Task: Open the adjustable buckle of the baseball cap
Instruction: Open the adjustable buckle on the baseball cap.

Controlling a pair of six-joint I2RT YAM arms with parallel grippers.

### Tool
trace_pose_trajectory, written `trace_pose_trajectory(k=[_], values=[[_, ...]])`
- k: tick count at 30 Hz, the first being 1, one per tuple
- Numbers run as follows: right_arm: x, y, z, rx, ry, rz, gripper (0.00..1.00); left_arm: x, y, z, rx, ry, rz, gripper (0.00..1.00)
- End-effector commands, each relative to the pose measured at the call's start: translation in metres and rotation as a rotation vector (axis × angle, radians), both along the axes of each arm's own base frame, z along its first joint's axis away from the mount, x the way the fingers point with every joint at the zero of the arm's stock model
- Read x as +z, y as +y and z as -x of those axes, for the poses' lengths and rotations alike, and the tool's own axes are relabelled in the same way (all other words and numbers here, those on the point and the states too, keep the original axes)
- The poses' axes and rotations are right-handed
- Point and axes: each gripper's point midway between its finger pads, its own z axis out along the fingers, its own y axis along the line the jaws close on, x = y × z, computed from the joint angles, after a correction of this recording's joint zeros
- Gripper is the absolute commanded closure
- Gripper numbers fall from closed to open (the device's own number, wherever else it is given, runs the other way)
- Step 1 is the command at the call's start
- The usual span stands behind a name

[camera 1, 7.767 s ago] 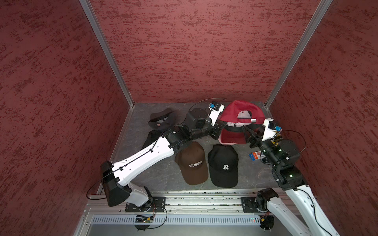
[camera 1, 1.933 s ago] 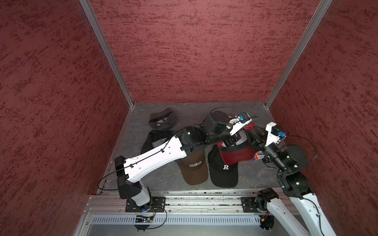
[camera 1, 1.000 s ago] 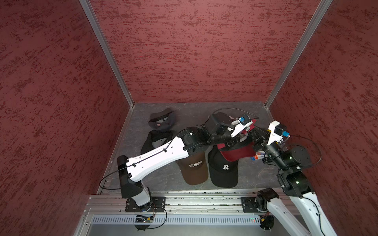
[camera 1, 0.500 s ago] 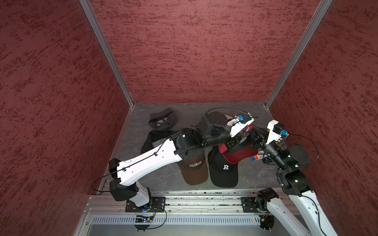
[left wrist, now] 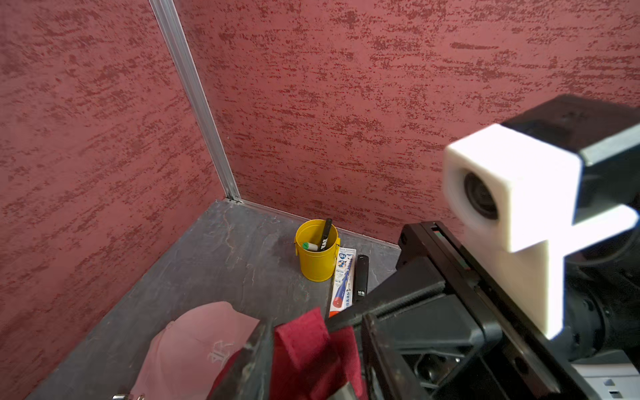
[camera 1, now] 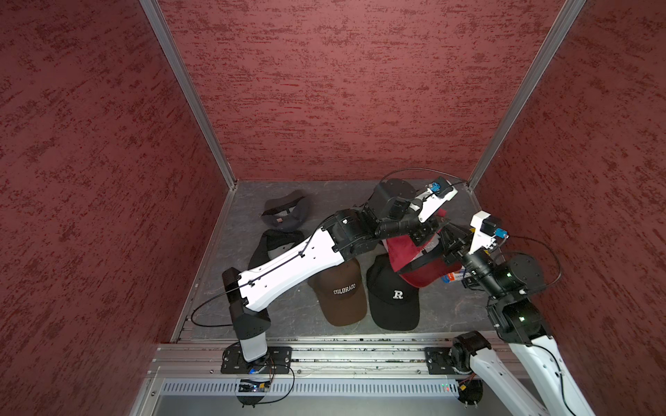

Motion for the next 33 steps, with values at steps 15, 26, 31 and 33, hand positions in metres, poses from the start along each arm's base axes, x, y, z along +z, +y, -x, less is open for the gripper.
trace_pose_trajectory(k=[15, 26, 31, 33], values=[[-0.004, 0.001, -0.007, 0.000, 0.042, -0.022, 1.00, 0.011, 0.001, 0.017, -0.106, 0.058, 0.092, 1.00], [-0.003, 0.001, -0.014, -0.001, 0.066, -0.083, 1.00, 0.015, 0.026, 0.031, -0.096, 0.019, 0.153, 1.00], [-0.004, 0.002, -0.017, 0.008, 0.082, -0.104, 1.00, 0.015, 0.031, 0.039, -0.104, 0.014, 0.162, 1.00], [-0.003, 0.004, -0.017, 0.015, 0.082, -0.108, 1.00, 0.011, 0.029, 0.040, -0.110, 0.018, 0.152, 1.00]])
